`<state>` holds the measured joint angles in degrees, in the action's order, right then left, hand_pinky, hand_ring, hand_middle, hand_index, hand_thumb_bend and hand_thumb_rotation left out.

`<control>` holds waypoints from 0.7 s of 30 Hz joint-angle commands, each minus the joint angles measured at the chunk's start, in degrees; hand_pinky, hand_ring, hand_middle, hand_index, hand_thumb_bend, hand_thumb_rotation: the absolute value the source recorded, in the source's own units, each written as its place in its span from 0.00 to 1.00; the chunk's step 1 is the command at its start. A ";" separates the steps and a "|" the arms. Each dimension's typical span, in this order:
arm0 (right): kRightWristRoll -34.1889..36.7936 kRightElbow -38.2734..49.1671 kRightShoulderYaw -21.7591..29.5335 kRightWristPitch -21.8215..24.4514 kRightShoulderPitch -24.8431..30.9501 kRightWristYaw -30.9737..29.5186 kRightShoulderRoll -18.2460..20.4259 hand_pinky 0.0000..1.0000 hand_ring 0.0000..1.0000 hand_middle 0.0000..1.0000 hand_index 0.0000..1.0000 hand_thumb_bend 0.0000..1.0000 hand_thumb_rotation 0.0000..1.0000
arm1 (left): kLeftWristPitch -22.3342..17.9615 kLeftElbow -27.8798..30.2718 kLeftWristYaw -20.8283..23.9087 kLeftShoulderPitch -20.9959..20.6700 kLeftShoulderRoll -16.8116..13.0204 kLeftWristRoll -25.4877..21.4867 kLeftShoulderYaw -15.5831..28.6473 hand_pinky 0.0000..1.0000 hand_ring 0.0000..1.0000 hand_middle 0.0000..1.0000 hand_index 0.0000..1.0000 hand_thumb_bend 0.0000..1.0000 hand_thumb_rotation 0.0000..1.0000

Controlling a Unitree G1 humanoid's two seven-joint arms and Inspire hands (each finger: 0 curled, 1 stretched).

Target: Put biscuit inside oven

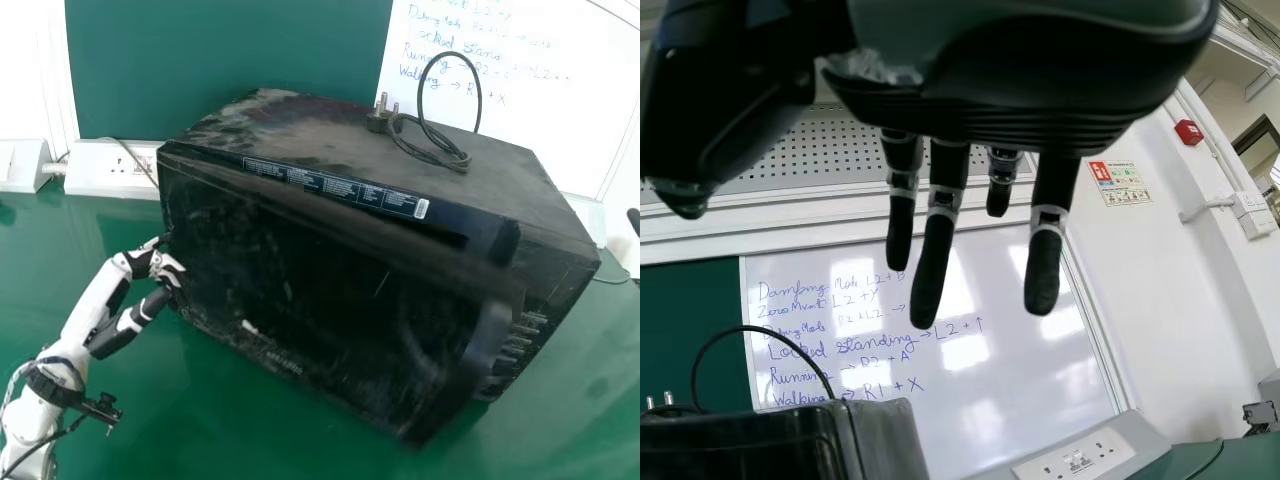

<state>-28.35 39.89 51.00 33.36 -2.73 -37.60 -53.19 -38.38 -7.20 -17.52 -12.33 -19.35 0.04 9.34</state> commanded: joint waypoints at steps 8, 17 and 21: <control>-5.83 1.68 -2.82 5.67 0.84 -0.53 -2.64 0.33 0.41 0.49 0.73 0.91 0.59 | -1.91 -1.77 0.28 -0.38 -1.45 0.34 -1.18 0.25 0.30 0.37 0.48 0.51 0.06; -8.43 2.35 -4.24 7.63 1.07 -0.55 -3.31 0.23 0.30 0.42 0.72 0.90 0.57 | -2.16 -2.37 1.08 -0.63 -2.02 1.43 -1.21 0.25 0.30 0.37 0.48 0.51 0.06; -6.29 1.93 -3.88 8.66 -0.47 -0.83 -2.52 0.34 0.43 0.52 0.71 0.87 0.52 | -1.63 -2.57 1.52 -0.70 -2.24 1.90 -0.99 0.25 0.30 0.37 0.48 0.51 0.06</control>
<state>-35.56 41.77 46.88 41.40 -2.08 -38.31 -55.69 -39.97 -9.37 -16.67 -12.69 -20.88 1.49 8.41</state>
